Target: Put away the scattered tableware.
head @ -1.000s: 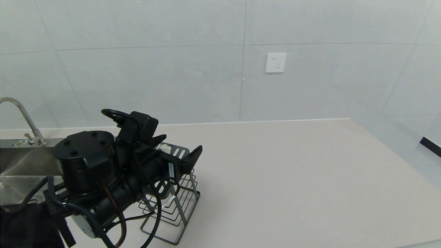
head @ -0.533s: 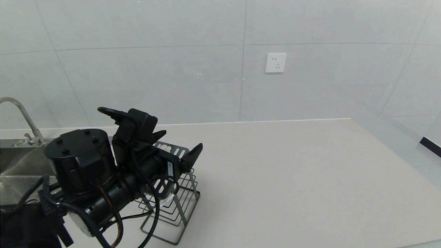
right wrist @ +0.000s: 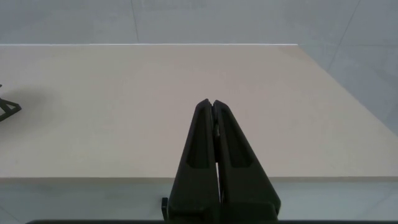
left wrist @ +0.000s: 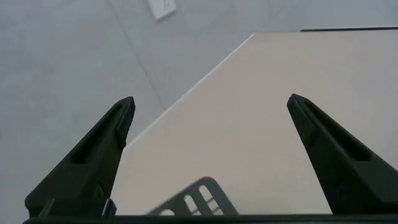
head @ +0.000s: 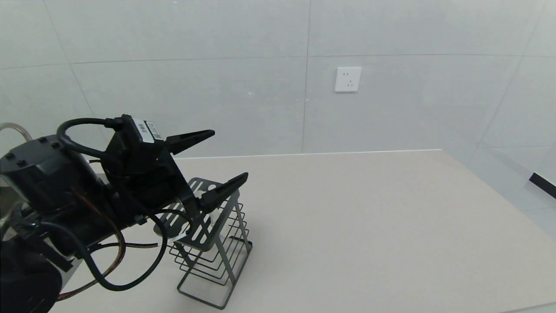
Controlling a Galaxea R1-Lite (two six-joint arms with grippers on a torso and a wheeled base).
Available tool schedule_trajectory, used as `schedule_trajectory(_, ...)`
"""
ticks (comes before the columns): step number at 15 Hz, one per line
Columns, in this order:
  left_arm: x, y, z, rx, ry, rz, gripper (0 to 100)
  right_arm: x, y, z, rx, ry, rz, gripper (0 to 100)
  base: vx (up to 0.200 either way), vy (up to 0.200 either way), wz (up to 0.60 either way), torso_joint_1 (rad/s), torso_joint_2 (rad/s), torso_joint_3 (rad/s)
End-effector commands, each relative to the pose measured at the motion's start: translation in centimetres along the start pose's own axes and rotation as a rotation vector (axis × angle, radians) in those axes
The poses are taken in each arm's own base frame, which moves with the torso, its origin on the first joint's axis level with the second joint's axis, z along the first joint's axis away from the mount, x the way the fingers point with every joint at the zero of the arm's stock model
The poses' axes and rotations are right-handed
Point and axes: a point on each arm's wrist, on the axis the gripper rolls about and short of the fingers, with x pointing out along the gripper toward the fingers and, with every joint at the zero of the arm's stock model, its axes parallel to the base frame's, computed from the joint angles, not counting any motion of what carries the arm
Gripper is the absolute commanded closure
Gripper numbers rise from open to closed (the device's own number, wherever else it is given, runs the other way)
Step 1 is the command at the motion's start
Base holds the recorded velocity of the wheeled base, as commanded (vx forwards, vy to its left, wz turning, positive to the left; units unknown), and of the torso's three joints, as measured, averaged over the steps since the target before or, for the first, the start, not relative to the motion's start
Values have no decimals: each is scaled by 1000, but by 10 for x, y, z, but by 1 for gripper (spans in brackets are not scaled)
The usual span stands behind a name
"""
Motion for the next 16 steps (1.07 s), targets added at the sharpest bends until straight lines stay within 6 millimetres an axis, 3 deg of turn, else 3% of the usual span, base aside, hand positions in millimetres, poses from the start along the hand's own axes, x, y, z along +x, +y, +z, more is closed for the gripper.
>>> schedule_trajectory(1, -2, 9, -4, 14, -9, -4, 0, 0, 0, 0, 0, 1, -1, 100, 0, 0, 0, 0, 0, 0)
schedule_trajectory(10, -46, 1, 29, 6, -70, 111, 0, 0, 0, 0, 0, 1, -2, 100, 0, 0, 0, 0, 0, 0)
schedule_trajectory(11, -67, -10, 36, -24, -87, 139, 0, 0, 0, 0, 1, 1, -2, 100, 0, 0, 0, 0, 0, 0)
schedule_trajectory(15, -103, -17, 63, 32, -180, 237, 0, 0, 0, 0, 0, 1, -2, 100, 0, 0, 0, 0, 0, 0)
schedule_trajectory(16, -121, -19, 70, 68, -202, 303, 0, 0, 0, 0, 0, 1, -2, 100, 0, 0, 0, 0, 0, 0)
